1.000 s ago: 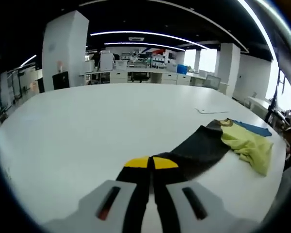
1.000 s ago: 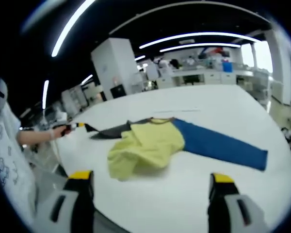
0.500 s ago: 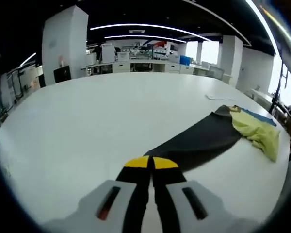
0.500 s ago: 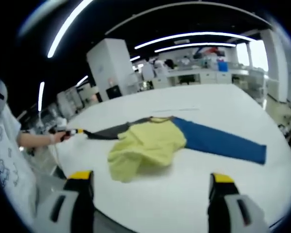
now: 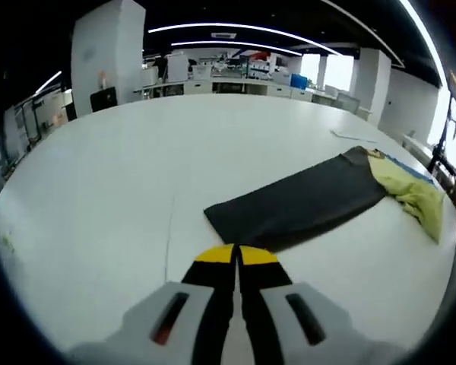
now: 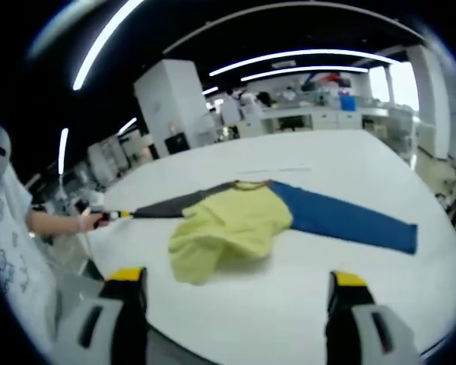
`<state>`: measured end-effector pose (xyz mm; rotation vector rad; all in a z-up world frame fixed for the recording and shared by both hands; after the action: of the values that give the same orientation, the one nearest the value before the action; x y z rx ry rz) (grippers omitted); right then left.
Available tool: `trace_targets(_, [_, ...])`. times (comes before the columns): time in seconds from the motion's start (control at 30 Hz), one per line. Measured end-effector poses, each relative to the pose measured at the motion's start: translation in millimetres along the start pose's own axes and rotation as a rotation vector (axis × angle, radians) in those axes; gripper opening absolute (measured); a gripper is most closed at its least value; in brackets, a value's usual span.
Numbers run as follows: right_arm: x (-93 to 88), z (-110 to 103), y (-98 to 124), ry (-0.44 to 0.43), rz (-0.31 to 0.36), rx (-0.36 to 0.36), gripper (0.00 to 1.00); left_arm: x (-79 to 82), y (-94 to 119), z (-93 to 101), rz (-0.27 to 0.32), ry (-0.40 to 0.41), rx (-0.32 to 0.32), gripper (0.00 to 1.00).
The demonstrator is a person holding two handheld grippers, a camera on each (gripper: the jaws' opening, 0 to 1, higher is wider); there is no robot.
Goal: Fold the garment on the visible template until the final outline fits inside the template.
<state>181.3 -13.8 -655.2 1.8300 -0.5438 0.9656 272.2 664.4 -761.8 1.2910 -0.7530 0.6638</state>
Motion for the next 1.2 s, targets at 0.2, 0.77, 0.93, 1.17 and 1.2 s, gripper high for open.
trace_targets(0.2, [-2.2, 8.7, 3.1, -0.005, 0.003, -0.003, 0.99, -2.7, -5.9, 0.1, -0.019, -0.004, 0.019, 0.00])
trace_targets(0.77, [-10.2, 14.5, 3.4, -0.018, 0.002, -0.001, 0.99, -1.5, 0.8, -8.4, 0.016, -0.029, -0.033, 0.09])
trace_targets(0.93, [-11.1, 9.9, -0.6, -0.020, 0.000, 0.008, 0.99, 3.9, 13.6, 8.5, 0.094, -0.114, -0.175, 0.39])
trace_targets(1.17, [-14.5, 10.0, -5.1, -0.013, -0.016, 0.023, 0.99, 6.0, 20.3, 41.5, 0.105, -0.134, -0.403, 0.59])
trace_targets(1.2, [-15.0, 10.4, -5.5, -0.010, -0.020, 0.023, 0.99, 6.9, 21.1, 44.9, 0.110, -0.135, -0.419, 0.60])
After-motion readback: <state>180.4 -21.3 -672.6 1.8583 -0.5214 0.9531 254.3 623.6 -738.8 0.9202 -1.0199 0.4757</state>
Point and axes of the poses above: the point that each gripper's makers call its tool centre point, and the gripper's own axes: y roughly backward along the fingers, z roughly to its right, x roughly out of its top, the point moved 10 cm from there along y, roughly backward along the fingers, and after that the axes turned 5 degrees about -x, right-handed, at the moved point
